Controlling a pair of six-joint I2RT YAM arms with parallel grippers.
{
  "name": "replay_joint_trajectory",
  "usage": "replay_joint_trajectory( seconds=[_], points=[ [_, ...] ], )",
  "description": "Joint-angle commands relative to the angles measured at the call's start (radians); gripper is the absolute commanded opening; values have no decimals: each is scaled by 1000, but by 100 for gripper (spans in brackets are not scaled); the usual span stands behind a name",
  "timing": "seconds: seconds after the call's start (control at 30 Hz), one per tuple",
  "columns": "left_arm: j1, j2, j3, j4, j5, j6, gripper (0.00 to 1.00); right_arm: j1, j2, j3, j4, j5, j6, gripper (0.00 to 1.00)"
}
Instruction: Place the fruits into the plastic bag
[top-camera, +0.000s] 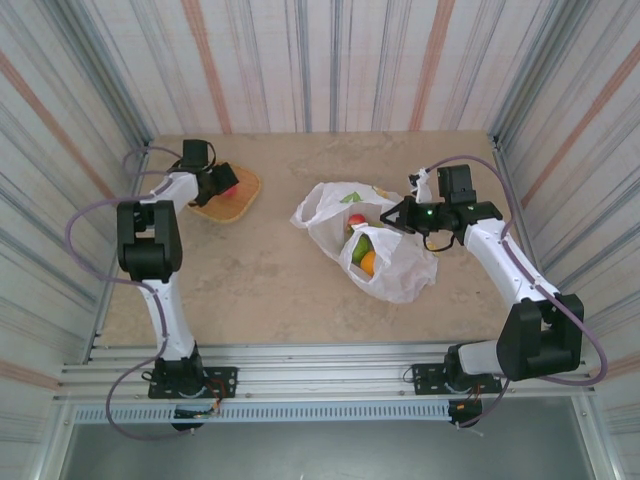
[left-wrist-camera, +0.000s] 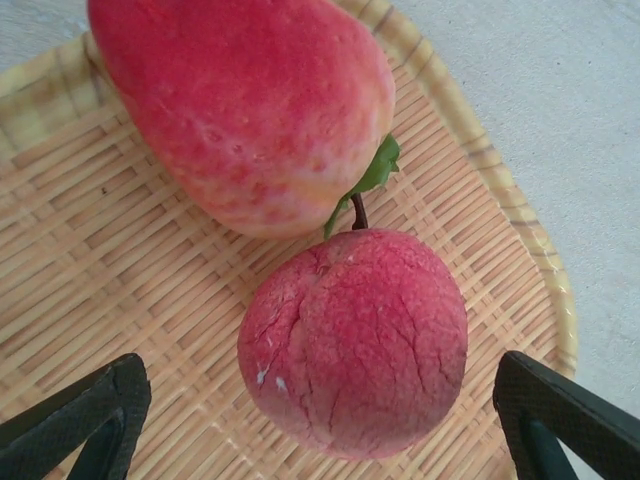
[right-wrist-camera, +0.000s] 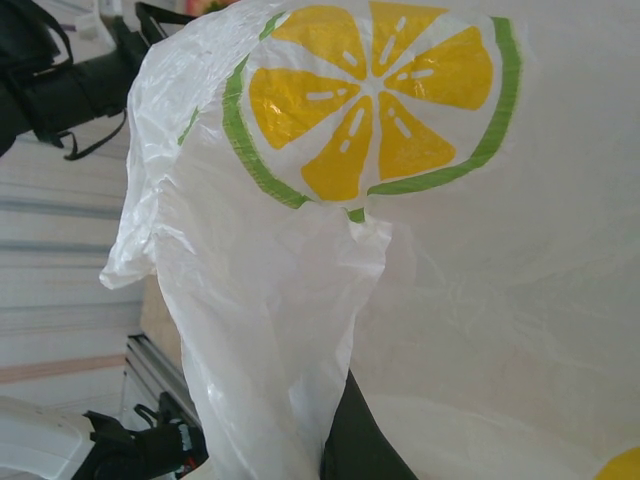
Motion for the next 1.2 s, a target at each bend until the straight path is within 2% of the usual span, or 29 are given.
replay_joint_trajectory(
  seconds=[0.0,0.17,0.67,0.97,1.17],
  points=[
    [10,45,33,-33,27,-1,90,9,-25,29,-33,9,-28,0],
    [12,73,42,-9,69,-2,85,11,-26,28,-36,12,-27,0],
    [18,72,49,14,116,4,59,17,-42,3,-32,19,-23,0],
    [20,-69,-54,77,150,-27,51,18,-47,-7,-26,24,-20,0],
    [13,-240,-242,177,211,-93,48,18,-43,-8,-14,25,-17,0]
  ],
)
